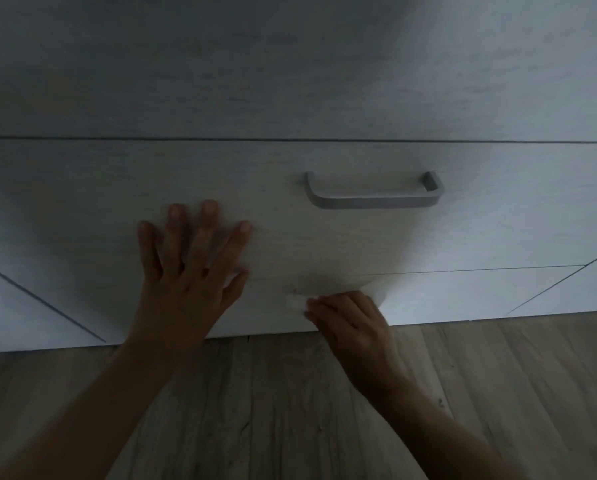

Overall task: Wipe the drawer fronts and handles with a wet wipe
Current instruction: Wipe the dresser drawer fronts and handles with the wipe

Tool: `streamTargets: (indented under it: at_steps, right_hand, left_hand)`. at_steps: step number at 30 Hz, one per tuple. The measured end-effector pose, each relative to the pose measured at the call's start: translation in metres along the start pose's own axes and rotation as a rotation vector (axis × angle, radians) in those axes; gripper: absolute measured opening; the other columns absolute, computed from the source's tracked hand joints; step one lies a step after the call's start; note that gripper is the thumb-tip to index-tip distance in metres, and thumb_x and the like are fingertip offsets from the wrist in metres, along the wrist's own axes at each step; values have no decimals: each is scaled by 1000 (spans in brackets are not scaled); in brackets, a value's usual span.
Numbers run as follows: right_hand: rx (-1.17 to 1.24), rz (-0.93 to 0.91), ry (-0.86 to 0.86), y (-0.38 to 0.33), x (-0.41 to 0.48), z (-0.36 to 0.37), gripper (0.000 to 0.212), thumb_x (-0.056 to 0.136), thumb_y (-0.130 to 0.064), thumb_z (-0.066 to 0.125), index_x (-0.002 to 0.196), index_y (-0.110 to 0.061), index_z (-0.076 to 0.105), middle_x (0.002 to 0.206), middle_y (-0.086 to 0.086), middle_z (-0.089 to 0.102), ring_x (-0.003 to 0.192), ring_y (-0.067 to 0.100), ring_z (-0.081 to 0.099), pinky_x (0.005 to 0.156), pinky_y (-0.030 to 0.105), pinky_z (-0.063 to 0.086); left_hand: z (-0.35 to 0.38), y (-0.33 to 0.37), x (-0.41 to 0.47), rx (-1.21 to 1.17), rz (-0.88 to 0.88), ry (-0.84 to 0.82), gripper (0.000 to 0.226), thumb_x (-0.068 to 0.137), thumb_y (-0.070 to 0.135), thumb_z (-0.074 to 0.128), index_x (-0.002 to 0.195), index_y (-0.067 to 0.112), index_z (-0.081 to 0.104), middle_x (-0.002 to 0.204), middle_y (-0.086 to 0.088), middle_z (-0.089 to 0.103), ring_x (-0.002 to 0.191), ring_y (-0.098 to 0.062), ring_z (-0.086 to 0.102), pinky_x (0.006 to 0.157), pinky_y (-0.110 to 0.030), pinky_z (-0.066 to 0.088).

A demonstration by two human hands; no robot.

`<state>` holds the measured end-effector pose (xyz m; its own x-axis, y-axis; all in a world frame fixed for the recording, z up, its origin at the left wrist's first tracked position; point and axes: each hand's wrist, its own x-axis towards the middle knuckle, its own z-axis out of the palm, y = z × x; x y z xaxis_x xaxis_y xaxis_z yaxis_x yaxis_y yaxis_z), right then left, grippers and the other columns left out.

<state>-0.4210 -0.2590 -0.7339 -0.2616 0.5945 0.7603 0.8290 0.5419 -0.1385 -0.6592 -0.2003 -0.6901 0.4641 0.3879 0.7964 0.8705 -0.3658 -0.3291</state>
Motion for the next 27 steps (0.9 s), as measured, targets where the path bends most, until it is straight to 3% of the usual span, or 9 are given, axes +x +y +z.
streamTargets:
  at_steps: [4,10,16,22,27]
  right_hand:
    - [-49,45,42,14,-11,-11,20,89,-20,65,93,-3,74,90,9,70,83,18,58,63,35,53]
    - [-19,-91,6,-3,4,6,13,89,-14,69,93,-3,74,88,7,70,79,19,59,66,30,48]
    - [-63,-10,69,9,-9,-4,17,89,-18,67,95,-4,74,90,8,72,87,16,56,73,26,42]
    - [14,-31,66,-4,-4,14,14,89,-15,70,95,-4,75,91,8,72,87,16,59,72,28,47]
    - [-38,37,79,8,-18,-2,20,86,-13,74,105,-7,73,100,8,72,95,19,62,77,31,50]
  left_hand:
    - [1,0,-1,25,-1,-5,74,103,43,46,159,16,7,164,-13,-12,151,-36,-12,119,-59,-1]
    - [6,0,-1,43,2,14,75,103,46,46,159,16,6,164,-13,-13,150,-35,-14,119,-58,-4]
    - [9,-2,-1,47,9,24,78,102,50,45,159,16,5,164,-13,-16,150,-35,-17,118,-58,-7]
    - [13,-1,-1,71,12,19,83,101,54,46,159,16,0,162,-14,-21,148,-37,-21,117,-59,-10]
    - [15,-1,-3,85,11,12,84,101,55,45,159,16,-1,162,-15,-22,148,-37,-22,116,-60,-10]
